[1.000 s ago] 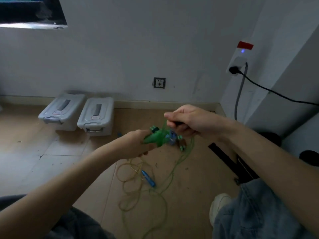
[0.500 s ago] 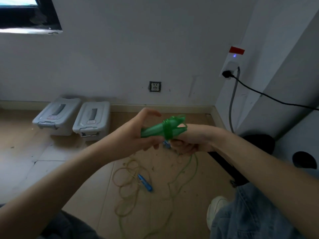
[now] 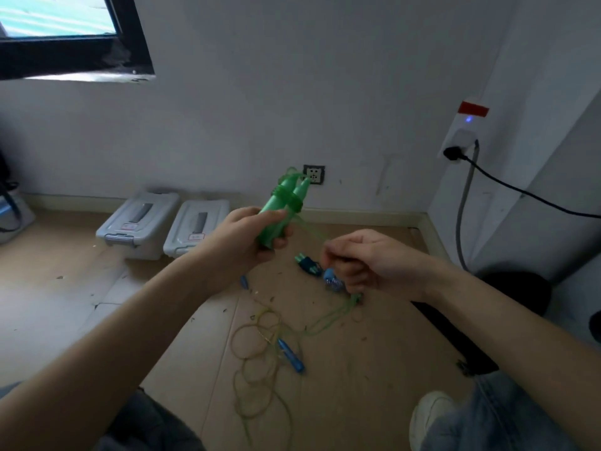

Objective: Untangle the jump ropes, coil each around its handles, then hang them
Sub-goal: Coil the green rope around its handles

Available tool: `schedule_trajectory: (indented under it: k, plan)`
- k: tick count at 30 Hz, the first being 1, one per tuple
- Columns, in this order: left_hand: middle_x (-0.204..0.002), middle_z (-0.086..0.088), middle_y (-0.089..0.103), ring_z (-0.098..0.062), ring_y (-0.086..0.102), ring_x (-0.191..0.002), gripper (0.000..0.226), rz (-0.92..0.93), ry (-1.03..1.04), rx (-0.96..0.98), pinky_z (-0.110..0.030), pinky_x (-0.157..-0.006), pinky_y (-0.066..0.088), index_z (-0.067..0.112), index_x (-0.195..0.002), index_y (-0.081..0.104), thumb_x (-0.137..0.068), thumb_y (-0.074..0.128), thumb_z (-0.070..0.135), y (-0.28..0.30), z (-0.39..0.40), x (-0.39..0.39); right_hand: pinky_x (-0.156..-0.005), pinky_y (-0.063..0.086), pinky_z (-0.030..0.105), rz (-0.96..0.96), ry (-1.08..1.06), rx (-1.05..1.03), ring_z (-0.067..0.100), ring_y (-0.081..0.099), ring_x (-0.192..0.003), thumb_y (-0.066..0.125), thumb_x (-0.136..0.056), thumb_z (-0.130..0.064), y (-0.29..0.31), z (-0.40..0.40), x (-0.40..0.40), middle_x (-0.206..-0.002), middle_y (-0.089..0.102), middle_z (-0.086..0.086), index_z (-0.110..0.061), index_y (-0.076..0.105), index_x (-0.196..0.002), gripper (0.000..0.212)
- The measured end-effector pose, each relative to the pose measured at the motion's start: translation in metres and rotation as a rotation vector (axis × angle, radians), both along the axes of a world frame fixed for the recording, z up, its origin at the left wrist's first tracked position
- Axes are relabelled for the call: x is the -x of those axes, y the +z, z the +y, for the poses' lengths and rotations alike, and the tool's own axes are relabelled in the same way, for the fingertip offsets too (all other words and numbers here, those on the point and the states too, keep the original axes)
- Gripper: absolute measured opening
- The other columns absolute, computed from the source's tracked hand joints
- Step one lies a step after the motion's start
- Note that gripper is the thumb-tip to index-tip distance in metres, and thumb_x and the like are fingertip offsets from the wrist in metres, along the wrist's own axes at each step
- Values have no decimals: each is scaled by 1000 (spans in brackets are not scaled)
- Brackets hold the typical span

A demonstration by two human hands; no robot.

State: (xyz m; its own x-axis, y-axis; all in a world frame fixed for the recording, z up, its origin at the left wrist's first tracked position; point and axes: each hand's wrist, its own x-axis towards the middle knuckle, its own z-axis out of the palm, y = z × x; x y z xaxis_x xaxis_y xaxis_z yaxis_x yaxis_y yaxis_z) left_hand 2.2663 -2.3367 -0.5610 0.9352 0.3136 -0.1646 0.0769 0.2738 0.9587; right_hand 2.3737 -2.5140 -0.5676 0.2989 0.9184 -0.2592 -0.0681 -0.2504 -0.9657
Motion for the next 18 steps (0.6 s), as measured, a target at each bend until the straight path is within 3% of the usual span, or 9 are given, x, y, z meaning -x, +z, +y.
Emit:
schedule_trajectory:
  k: [3, 4, 7, 11, 15, 18]
  plan:
    - [-58, 5, 64, -2, 54, -49, 13, 28, 55, -122, -14, -40, 40, 6, -99, 56, -90, 51, 14, -7, 4, -3, -46, 36, 20, 92, 96, 67, 9, 30, -46, 36, -99, -27, 4, -2, -2, -55, 31, -3, -10, 53, -75, 33]
    - [-60, 6, 63, -1, 55, -50, 11, 58, 95, -286, -13, -42, 41, 7, -96, 56, -91, 51, 15, -12, 7, -5, -48, 36, 21, 91, 136, 83, 10, 30, -47, 36, -98, -26, 4, -4, -3, -56, 31, -3, -11, 52, -74, 33]
    - [-66, 7, 48, -6, 48, -55, 9, 224, 211, -1093, -18, -45, 35, 11, -99, 46, -92, 48, 17, -31, 23, -7, -49, 34, 20, 108, 279, 89, 10, 27, -47, 37, -97, -27, 5, -6, 0, -55, 28, -5, -17, 51, -69, 33]
    - [-77, 5, 54, -13, 56, -64, 25, 312, -144, -1602, -26, -54, 51, 16, -118, 37, -95, 43, 22, -68, 6, 0, -41, 20, 19, 269, 192, -17, 6, 22, -43, 36, -96, -27, 9, -5, -2, -50, 25, -8, -21, 43, -60, 37]
    - [-100, 2, 58, -11, 54, -73, 27, 68, -514, -1723, -24, -59, 43, 25, -119, 34, -95, 41, 33, -79, -36, 4, -40, 12, 19, 350, -117, 42, 10, 9, -46, 32, -97, -24, 9, -4, -13, -43, 23, -10, -21, 41, -51, 46]
    - [-97, 4, 57, -13, 59, -81, 25, -70, -680, -1618, -25, -66, 45, 28, -115, 35, -94, 41, 40, -60, -49, 10, -41, 9, 22, 172, -126, 174, 9, 10, -42, 32, -98, -22, 7, -9, -22, -44, 22, -9, -21, 38, -53, 45]
